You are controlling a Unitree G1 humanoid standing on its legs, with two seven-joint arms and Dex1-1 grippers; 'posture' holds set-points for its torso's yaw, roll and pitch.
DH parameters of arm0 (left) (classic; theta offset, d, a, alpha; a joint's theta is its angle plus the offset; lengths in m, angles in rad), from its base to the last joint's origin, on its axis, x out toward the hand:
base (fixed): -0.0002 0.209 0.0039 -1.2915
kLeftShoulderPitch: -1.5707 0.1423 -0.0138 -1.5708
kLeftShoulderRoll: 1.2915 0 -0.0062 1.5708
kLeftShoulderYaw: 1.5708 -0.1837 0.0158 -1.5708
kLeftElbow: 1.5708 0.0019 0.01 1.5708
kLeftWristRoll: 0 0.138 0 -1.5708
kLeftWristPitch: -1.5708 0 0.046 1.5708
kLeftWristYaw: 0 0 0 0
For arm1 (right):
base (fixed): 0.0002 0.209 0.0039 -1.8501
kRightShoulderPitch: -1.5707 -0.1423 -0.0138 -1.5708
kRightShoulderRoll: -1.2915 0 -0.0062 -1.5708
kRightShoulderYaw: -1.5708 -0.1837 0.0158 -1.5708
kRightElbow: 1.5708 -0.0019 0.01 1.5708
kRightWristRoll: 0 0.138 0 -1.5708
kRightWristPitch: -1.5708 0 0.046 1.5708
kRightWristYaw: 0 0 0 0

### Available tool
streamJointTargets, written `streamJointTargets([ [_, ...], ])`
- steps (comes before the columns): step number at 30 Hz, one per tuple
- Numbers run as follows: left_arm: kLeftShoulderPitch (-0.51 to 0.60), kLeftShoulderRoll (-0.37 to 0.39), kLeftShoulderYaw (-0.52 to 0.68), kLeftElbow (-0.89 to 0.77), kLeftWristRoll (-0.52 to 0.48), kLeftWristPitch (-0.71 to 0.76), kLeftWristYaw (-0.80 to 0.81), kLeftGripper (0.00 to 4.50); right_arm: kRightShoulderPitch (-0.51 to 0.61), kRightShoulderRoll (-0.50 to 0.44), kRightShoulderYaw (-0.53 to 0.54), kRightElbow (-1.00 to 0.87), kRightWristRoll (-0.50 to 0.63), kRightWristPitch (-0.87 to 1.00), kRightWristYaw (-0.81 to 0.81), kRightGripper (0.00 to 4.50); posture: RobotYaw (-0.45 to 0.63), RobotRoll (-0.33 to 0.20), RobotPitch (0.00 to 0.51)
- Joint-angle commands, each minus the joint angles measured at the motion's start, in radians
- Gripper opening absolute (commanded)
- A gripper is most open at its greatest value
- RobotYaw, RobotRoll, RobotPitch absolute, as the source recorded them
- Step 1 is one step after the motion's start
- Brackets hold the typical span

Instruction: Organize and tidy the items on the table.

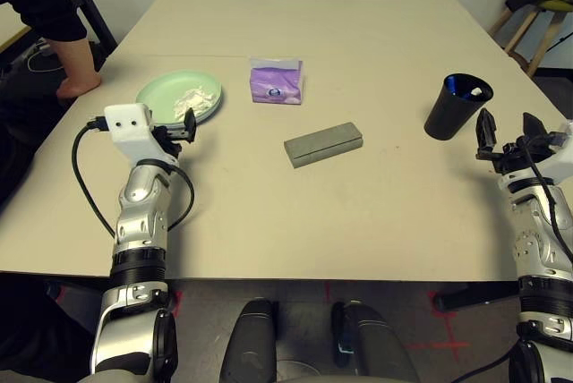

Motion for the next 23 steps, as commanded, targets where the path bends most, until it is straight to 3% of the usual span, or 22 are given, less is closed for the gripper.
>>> streamJointTargets([
  [1,0.028,-0.012,-0.009,-0.031,0.008,-0.009,0.009,4.5,0.027,0.005,-0.02,0.006,-0.002,-0.014,-0.009,4.46,0.17,0.0,0.089],
  [23,0.065,0.0,-0.014,-0.062,-0.003,-0.003,-0.036,4.5,-0.014,-0.017,0.009,0.056,-0.003,0.01,0.082,4.46,0.19,0.0,0.084],
])
